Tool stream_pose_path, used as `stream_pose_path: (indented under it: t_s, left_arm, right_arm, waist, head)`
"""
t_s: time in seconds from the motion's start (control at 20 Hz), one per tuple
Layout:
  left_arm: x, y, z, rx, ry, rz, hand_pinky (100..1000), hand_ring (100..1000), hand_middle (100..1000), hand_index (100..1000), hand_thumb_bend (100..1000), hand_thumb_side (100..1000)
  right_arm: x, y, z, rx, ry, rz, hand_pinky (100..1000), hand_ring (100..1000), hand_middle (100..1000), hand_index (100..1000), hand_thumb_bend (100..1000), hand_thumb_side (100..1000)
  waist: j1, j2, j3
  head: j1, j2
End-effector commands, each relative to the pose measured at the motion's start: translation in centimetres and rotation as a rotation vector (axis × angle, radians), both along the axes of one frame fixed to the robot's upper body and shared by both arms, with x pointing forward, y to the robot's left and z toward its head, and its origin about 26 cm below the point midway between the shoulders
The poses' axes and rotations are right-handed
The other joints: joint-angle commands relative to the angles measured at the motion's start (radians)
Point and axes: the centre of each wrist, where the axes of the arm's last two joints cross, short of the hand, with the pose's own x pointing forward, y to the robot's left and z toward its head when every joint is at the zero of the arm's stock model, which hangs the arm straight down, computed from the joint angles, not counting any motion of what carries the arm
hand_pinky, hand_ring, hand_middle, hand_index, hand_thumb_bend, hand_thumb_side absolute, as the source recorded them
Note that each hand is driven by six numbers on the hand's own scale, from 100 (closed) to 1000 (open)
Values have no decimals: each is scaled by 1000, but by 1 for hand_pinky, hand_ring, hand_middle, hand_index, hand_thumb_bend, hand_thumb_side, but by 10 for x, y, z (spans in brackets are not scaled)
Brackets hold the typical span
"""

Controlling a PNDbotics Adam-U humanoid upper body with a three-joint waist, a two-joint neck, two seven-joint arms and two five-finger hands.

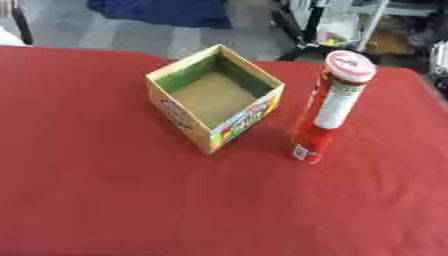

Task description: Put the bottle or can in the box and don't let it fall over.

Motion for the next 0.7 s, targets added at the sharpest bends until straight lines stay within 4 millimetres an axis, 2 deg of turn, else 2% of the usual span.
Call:
stream_pose_path:
  t_s: [0.05, 0.45, 0.5, 0.55, 0.7]
  left_arm:
    - [-1, -1, 9, 8, -31, -4, 517, 830, 858, 887, 100, 663]
    - [-1, -1, 9, 9, -34, -3, 517, 830, 858, 887, 100, 663]
    - [-1, -1, 9, 10, -35, -3, 516, 830, 857, 888, 100, 654]
    - [-1, -1, 9, 12, -37, -2, 516, 830, 858, 888, 100, 662]
    - [-1, 0, 9, 22, -53, -2, 515, 830, 858, 888, 100, 661]
  right_arm:
    - [-3, -2, 10, -14, -17, -6, 808, 831, 803, 857, 100, 529]
    - [-2, -1, 12, -22, -25, 28, 812, 838, 811, 867, 100, 524]
    - [-1, 0, 13, -29, -25, 36, 816, 842, 816, 872, 100, 452]
    - [-1, 1, 14, -37, -22, 46, 817, 844, 818, 873, 100, 523]
    - [2, 3, 17, -74, -20, 82, 824, 852, 827, 883, 100, 523]
  waist:
    - [5, -8, -2]
    - [6, -2, -3]
    - [7, 0, -5]
    - [8, 4, -7]
    - [14, 23, -19]
  head:
    - [-14, 4]
    - [-59, 31]
    - [-62, 36]
    - [-66, 41]
    - [-75, 44]
